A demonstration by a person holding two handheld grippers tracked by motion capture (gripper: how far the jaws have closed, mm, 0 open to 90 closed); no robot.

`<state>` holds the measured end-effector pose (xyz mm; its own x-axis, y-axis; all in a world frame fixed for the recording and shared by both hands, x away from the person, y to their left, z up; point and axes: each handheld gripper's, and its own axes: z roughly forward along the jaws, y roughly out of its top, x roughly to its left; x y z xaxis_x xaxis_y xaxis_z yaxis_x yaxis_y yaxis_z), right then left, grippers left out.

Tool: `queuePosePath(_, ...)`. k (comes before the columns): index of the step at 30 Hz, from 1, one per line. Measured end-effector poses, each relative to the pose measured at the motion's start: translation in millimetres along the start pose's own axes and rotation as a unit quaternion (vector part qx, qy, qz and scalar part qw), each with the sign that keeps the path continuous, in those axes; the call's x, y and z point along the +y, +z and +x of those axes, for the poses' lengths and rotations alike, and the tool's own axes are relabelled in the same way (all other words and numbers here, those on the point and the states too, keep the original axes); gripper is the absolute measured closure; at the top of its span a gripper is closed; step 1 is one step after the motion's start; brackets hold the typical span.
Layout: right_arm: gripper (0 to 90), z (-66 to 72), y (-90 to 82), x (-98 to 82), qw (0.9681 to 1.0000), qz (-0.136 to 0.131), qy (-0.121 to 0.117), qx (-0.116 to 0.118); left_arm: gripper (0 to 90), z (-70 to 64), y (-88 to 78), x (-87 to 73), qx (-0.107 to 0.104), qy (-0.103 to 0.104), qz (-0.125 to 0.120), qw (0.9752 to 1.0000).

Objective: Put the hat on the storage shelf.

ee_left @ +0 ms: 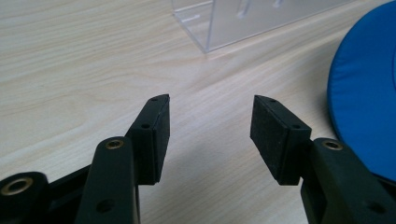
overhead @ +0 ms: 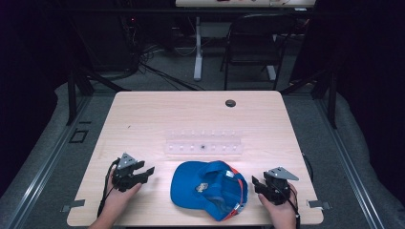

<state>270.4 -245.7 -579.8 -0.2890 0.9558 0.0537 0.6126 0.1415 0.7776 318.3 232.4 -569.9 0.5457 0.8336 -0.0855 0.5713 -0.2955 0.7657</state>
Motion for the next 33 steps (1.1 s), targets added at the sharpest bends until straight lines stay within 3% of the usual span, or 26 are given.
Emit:
queuePosePath(6, 49.9, 2.3, 0.4, 0.1, 0.9999, 0.012, 0.002, -0.004, 48.1, -5.7, 0.7, 1.1, -0.014, 0.012, 0.009, 0.9998)
queuePosePath(13, 54.3, -1.2, -5.8, 3.6, 0.9992, 0.023, 0.028, 0.017, 48.0, -8.9, 2.4, 0.7, -0.012, 0.015, 0.014, 0.9997)
queuePosePath(15, 54.6, -3.5, -7.8, 3.7, 0.9986, 0.026, 0.039, 0.025, 47.4, -8.6, 2.7, 0.8, -0.010, 0.014, 0.014, 0.9997)
queuePosePath(16, 54.7, -6.8, -9.4, 3.1, 0.9966, 0.033, 0.062, 0.042, 47.4, -8.8, 3.1, 0.6, -0.009, 0.013, 0.015, 0.9998)
queuePosePath(17, 55.8, -8.1, -10.0, 2.6, 0.9960, 0.036, 0.068, 0.045, 47.2, -8.8, 3.3, 0.6, -0.010, 0.013, 0.016, 0.9997)
queuePosePath(23, 58.6, -10.6, -14.4, 3.1, 0.9965, 0.048, 0.053, 0.044, 47.0, -9.7, 3.5, 0.9, -0.010, 0.018, 0.022, 0.9996)
queuePosePath(27, 65.4, -12.9, -25.3, 10.9, 0.9949, 0.056, 0.065, 0.054, 46.9, -9.4, 3.0, 0.8, -0.009, 0.017, 0.017, 0.9997)
queuePosePath(33, 63.8, -11.5, -31.7, 22.0, 0.9920, 0.070, 0.074, 0.074, 46.5, -10.0, 2.5, 1.0, -0.008, 0.017, 0.018, 0.9997)
